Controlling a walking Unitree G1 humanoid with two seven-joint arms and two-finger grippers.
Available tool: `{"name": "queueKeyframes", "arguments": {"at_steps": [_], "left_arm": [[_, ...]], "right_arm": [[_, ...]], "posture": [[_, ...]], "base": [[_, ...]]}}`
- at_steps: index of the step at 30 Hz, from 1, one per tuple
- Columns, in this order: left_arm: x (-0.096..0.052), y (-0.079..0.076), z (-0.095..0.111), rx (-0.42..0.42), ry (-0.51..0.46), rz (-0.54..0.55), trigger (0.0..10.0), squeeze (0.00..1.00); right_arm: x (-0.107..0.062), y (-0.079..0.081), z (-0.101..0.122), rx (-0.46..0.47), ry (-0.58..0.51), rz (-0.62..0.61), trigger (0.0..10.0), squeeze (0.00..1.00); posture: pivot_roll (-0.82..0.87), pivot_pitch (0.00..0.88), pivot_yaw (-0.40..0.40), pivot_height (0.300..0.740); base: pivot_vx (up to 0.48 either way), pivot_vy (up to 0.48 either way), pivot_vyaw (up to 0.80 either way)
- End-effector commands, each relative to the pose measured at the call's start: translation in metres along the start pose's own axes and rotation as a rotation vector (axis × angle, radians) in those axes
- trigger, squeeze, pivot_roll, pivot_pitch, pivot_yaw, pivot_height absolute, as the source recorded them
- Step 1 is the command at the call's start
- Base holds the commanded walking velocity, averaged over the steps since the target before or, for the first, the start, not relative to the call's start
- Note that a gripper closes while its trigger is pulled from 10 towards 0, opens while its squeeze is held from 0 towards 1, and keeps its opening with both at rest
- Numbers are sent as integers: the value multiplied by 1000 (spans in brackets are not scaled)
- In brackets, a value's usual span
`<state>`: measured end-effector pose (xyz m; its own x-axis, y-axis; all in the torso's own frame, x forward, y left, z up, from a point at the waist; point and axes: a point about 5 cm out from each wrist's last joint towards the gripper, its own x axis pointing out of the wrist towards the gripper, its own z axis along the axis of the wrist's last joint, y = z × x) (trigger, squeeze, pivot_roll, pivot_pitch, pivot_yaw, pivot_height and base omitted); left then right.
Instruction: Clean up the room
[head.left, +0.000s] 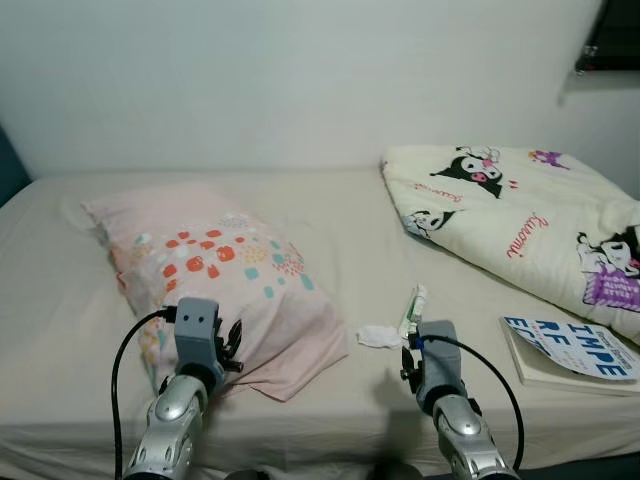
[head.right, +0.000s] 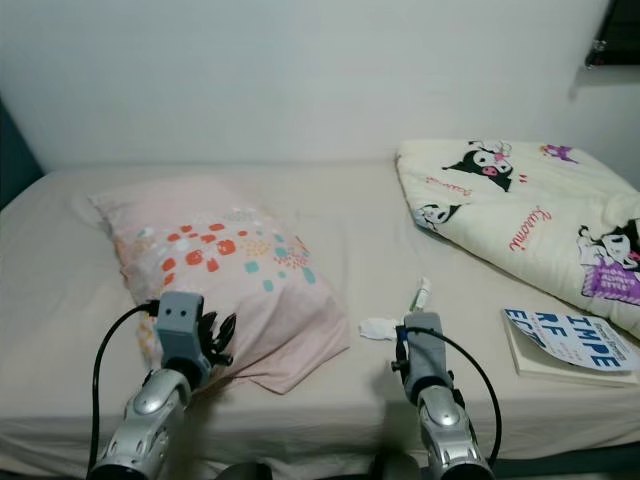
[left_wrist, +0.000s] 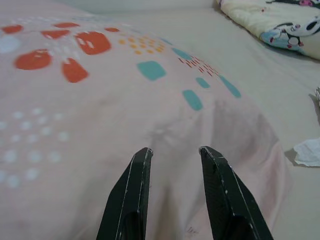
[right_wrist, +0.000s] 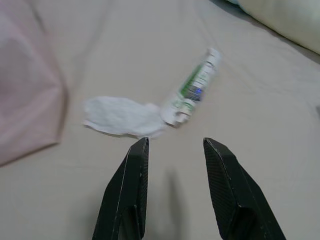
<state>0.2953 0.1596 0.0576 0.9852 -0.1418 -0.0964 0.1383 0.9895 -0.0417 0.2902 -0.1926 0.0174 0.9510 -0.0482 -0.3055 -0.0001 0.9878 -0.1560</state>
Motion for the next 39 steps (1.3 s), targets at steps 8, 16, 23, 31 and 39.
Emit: {"name": "queueKeyframes", "arguments": {"at_steps": [8, 16, 23, 31, 39], "left_arm": [[-13, 12, -6, 24, 24, 11, 10000, 0], [-17, 18, 2, 49, -2, -7, 10000, 0], [-24, 10, 35, 11, -113, -143, 10000, 0], [-37, 5, 68, 39, -198, -161, 10000, 0], [-57, 2, 88, 32, -196, -241, 10000, 0]], "right_arm": [[4, -6, 13, -11, -40, -20, 10000, 0], [18, -15, 35, 37, -65, -40, 10000, 0], [35, -18, 52, 134, -12, -34, 10000, 1000], [46, -5, 81, 58, -50, 113, 10000, 1000], [49, 1, 86, -71, -8, 204, 10000, 1000]], "posture": [[49, 37, -18, 606], [59, 60, -35, 606], [104, 110, -56, 606], [170, 241, -65, 606], [212, 334, -56, 606]], "base": [[0, 0, 0], [0, 0, 0], [0, 0, 0], [0, 0, 0], [0, 0, 0]]}}
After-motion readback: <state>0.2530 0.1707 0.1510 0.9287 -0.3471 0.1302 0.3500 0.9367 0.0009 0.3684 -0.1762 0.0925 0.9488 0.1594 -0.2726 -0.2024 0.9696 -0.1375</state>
